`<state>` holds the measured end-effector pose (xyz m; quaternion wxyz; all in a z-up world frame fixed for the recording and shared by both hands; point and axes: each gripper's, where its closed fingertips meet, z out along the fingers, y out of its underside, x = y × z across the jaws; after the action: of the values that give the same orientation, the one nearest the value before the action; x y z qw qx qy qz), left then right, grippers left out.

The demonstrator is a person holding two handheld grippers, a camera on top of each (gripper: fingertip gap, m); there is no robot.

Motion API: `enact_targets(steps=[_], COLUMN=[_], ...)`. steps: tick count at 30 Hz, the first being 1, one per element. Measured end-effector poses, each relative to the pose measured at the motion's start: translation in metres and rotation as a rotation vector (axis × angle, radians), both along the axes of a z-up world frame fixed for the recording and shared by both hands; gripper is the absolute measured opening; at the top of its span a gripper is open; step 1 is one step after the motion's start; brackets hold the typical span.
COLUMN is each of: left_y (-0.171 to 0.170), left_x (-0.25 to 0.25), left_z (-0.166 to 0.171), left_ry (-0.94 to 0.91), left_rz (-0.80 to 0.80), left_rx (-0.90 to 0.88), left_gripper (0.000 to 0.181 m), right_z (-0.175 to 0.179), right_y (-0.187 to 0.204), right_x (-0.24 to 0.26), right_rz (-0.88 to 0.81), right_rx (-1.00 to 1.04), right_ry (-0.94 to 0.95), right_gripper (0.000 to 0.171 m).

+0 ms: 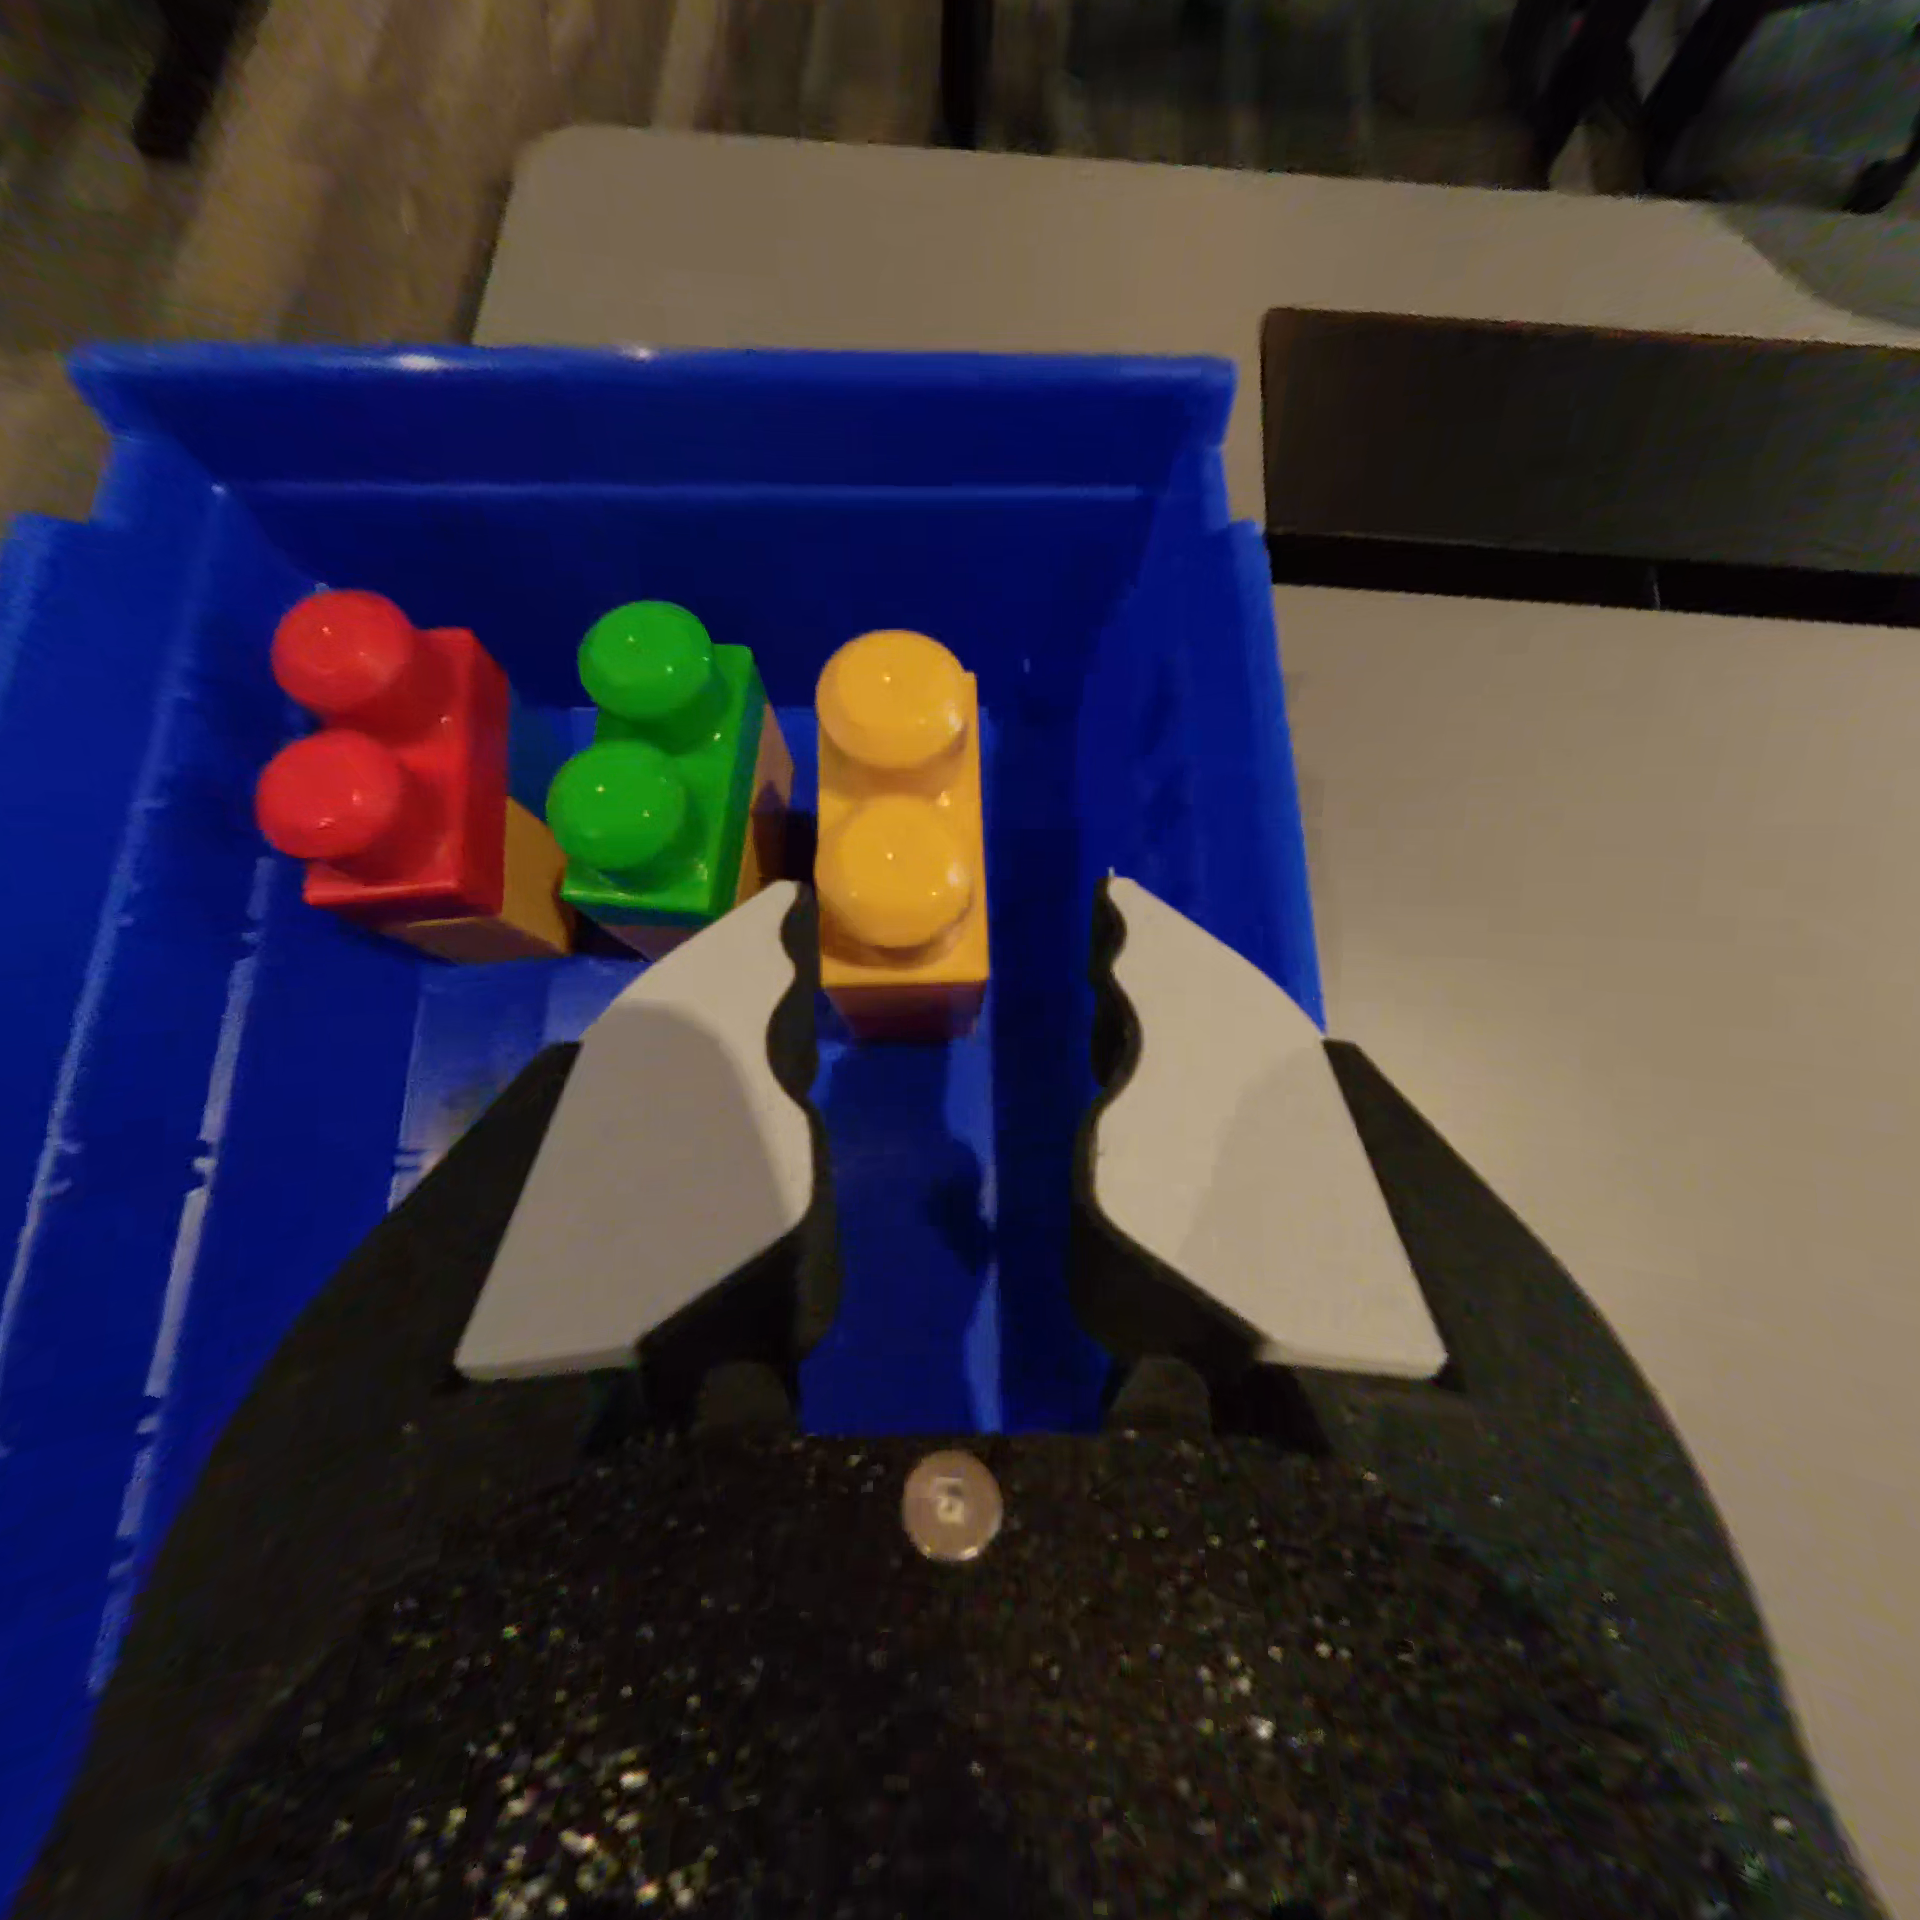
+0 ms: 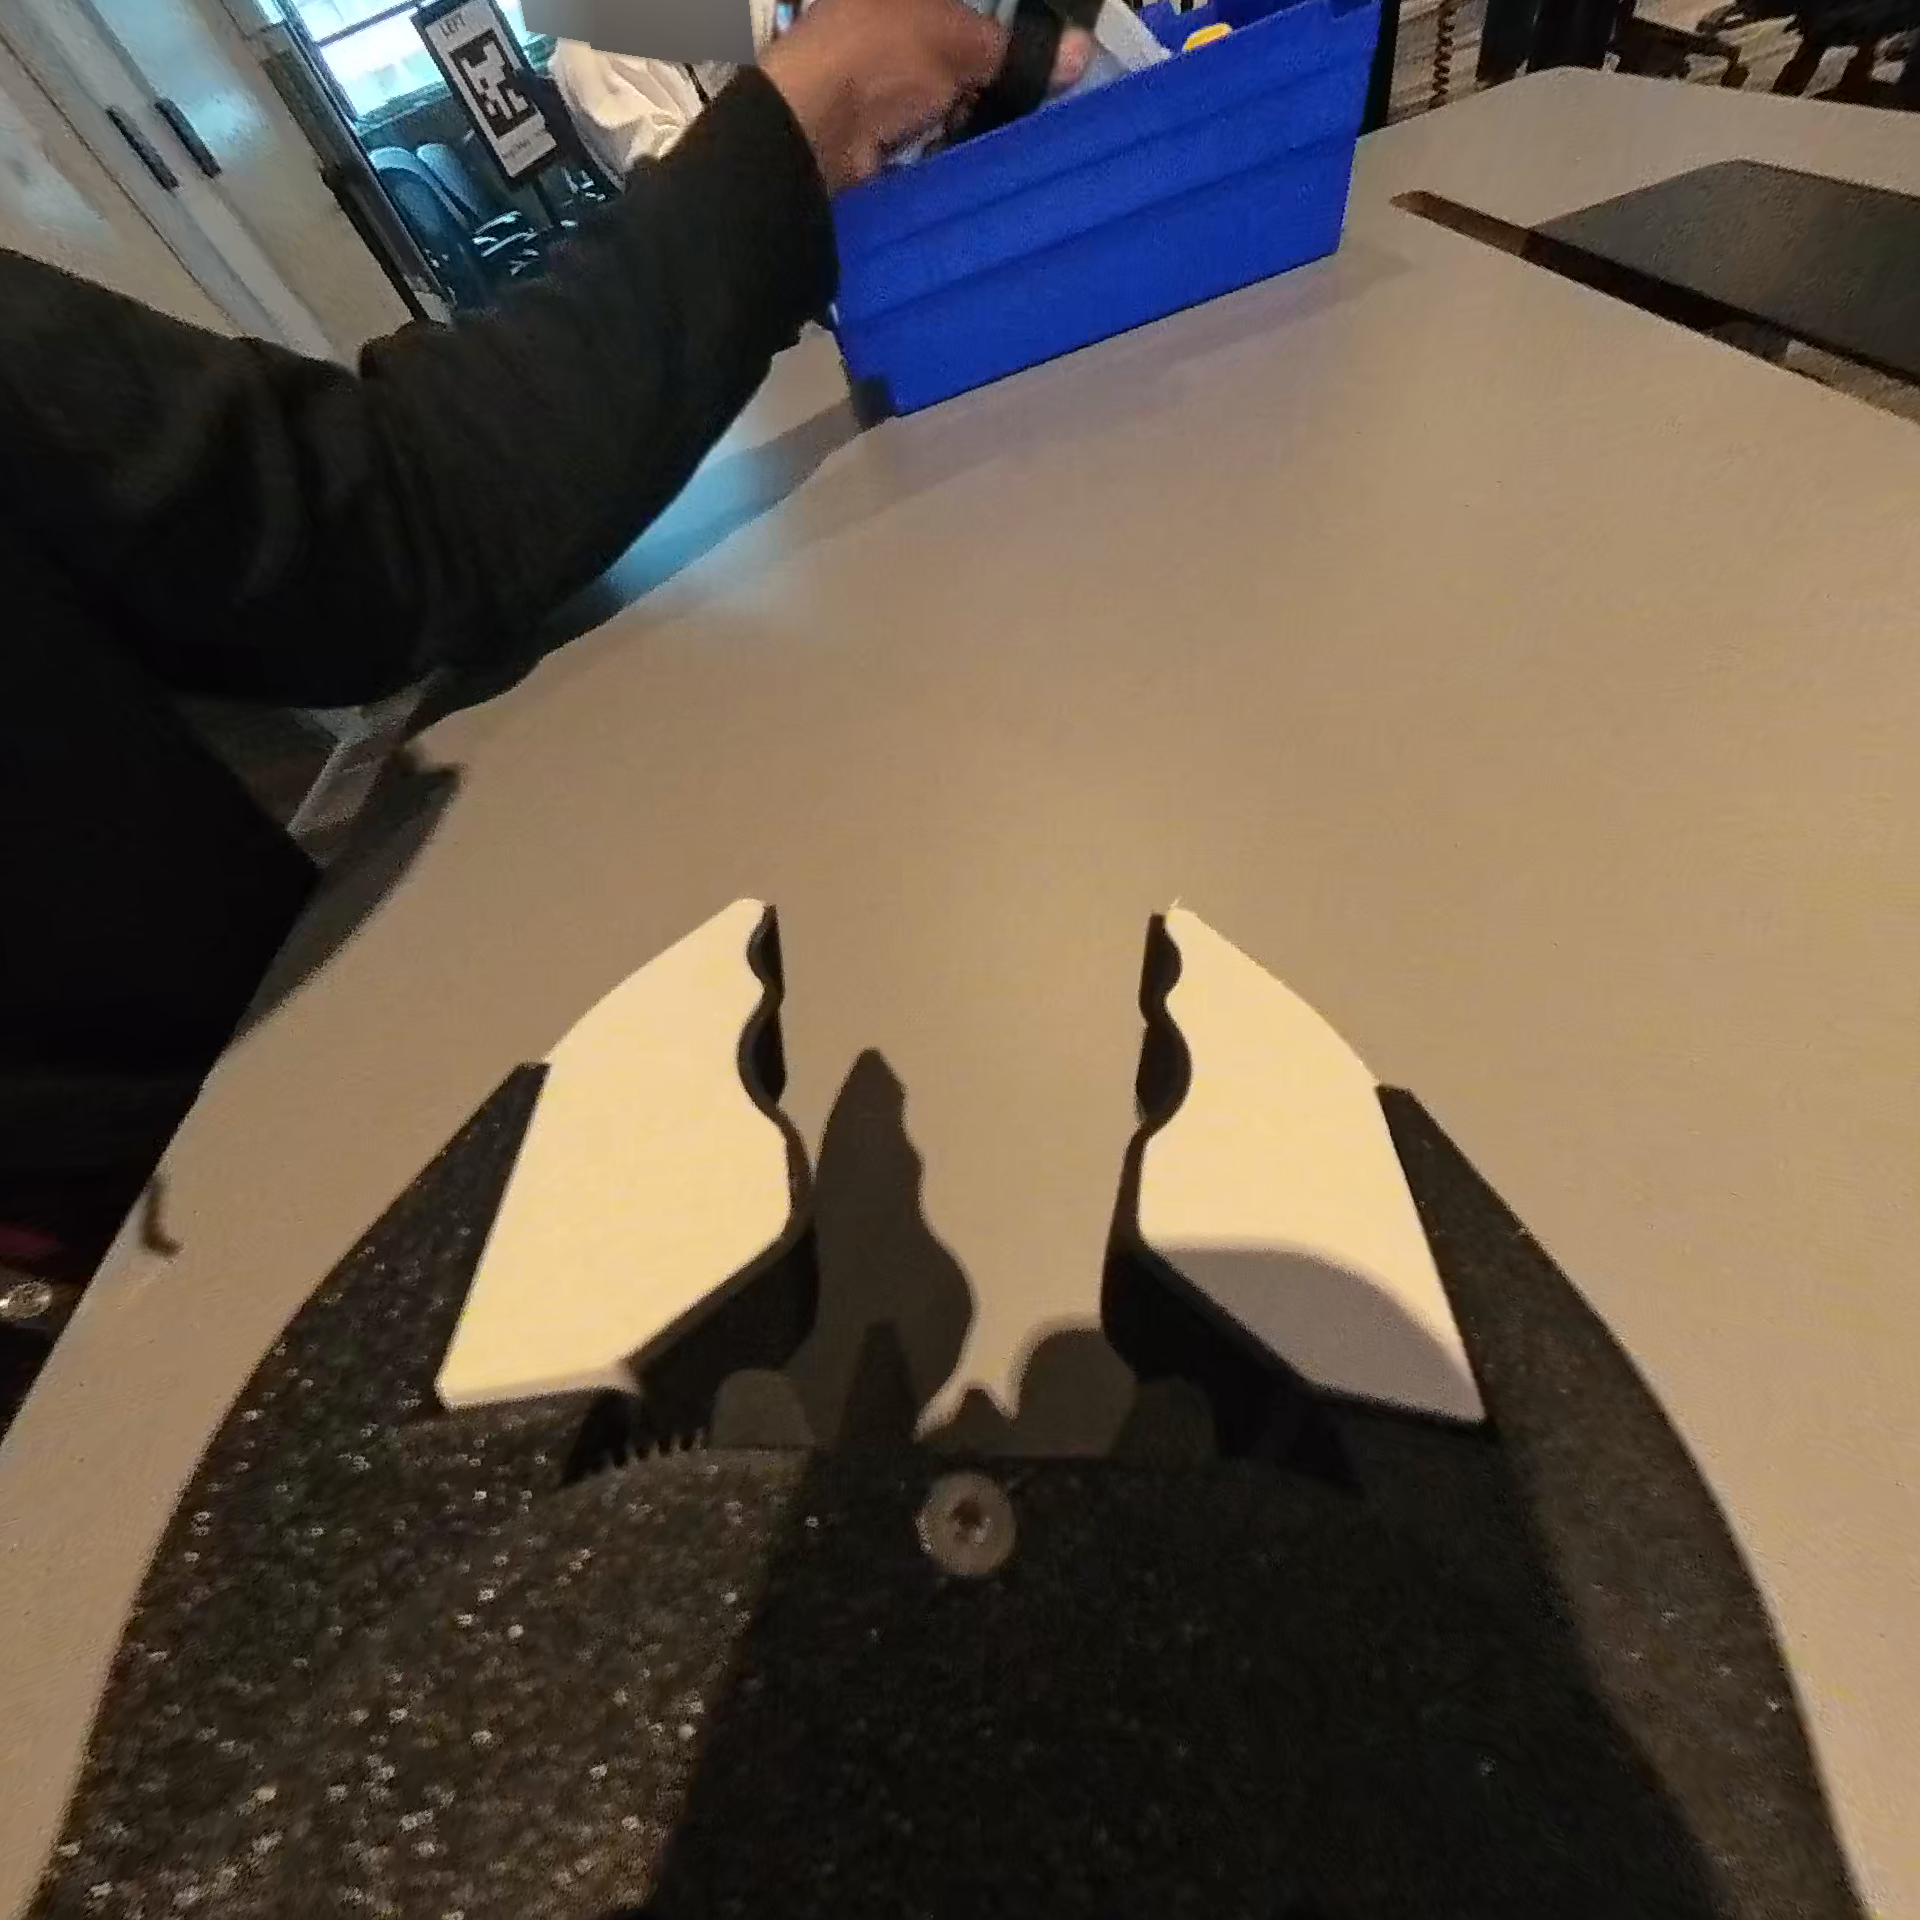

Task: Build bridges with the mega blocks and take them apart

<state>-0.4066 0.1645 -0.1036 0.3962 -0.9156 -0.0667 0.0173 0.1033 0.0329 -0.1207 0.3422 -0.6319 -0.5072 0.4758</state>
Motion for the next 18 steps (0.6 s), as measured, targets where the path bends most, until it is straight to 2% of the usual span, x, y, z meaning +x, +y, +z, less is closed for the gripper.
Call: enact_targets(steps=[3, 6, 9, 11, 15, 18], left_y=[0.006, 0.006, 0.004, 0.001, 0.0, 0.0], left_x=[-0.006, -0.007, -0.005, -0.008, 0.003, 0.061], left_z=[-0.007, -0.014, -0.015, -0.008, 0.054, 0.112], left_ry=[0.02, 0.028, -0.005, 0.037, 0.168, 0.207], left_rz=[-0.002, -0.016, -0.02, -0.011, -0.028, -0.186], left_rx=[-0.066, -0.115, -0.11, -0.096, 0.115, 0.296], left_gripper=[0.048, 0.034, 0.034, 0.034, 0.034, 0.034], right_z=[-0.002, -0.004, -0.004, -0.003, 0.001, 0.002], right_y=[-0.001, -0.002, -0.003, -0.003, -0.003, -0.003], right_x=[-0.001, -0.002, -0.002, -0.001, 0.0, 0.0], right_rz=[0.009, 0.025, 0.04, 0.045, 0.047, 0.044], right_rx=[-0.013, -0.035, -0.053, -0.058, -0.056, -0.056], right_ry=[-0.011, -0.022, -0.02, -0.012, 0.011, 0.017], right_gripper=[0.066, 0.065, 0.065, 0.065, 0.065, 0.065])
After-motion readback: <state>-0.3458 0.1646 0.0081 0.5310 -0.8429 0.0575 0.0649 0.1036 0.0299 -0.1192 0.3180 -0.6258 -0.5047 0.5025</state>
